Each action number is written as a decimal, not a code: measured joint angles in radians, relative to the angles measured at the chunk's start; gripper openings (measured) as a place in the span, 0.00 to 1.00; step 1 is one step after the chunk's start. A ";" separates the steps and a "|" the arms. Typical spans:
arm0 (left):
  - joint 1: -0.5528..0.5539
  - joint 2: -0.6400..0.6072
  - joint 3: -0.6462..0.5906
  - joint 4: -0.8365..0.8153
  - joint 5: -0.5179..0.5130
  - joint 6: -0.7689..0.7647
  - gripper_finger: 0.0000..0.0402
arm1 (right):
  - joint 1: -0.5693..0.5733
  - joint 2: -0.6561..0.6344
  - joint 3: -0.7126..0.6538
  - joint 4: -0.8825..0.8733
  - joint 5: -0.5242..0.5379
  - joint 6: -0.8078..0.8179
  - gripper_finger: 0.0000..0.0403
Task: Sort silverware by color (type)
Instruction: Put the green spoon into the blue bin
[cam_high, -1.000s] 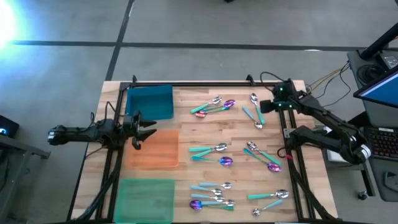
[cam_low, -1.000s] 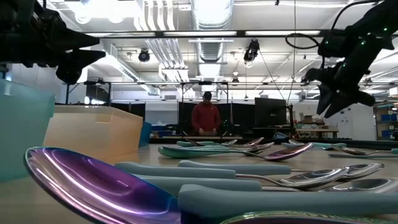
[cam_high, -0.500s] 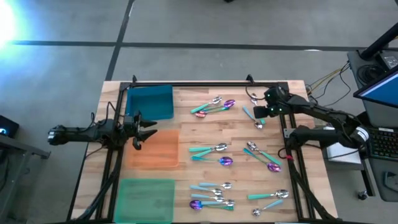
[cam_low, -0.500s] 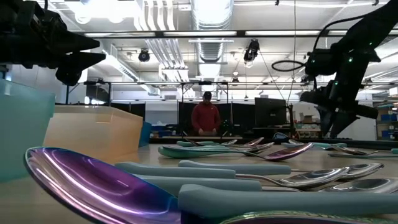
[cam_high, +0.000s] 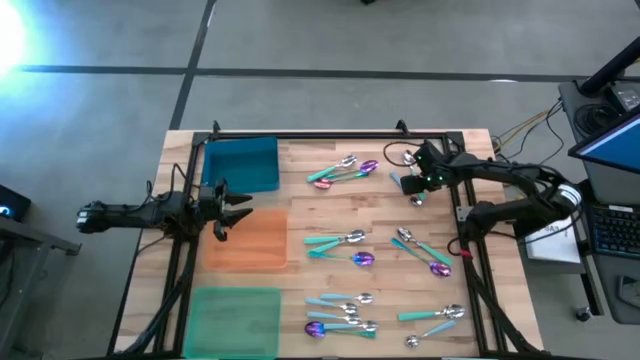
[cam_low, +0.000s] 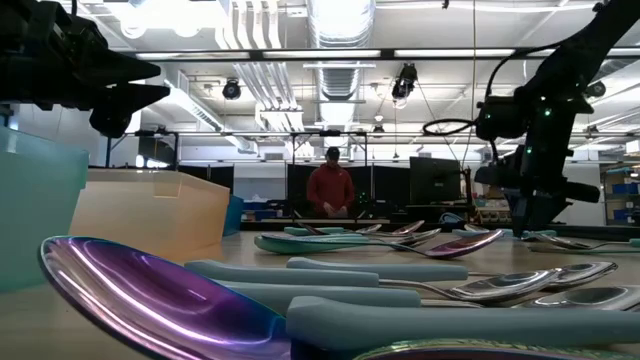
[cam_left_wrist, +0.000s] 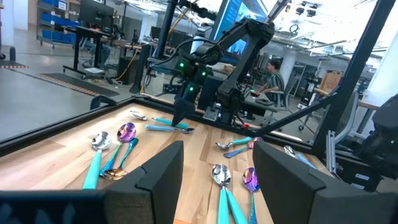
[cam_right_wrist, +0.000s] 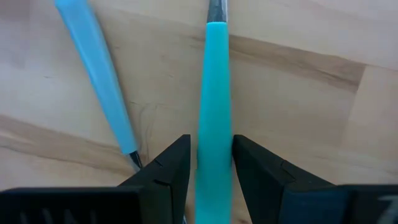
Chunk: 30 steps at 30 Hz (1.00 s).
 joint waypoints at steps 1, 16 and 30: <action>0.000 0.000 0.000 0.000 0.000 0.000 0.44 | 0.000 0.007 0.000 0.000 0.002 -0.001 0.29; 0.000 0.000 0.000 0.000 0.000 0.000 0.44 | 0.000 0.018 -0.002 0.000 0.006 -0.009 0.28; 0.000 0.002 0.000 0.050 -0.001 0.022 0.44 | -0.001 0.018 -0.003 -0.003 0.010 -0.008 0.15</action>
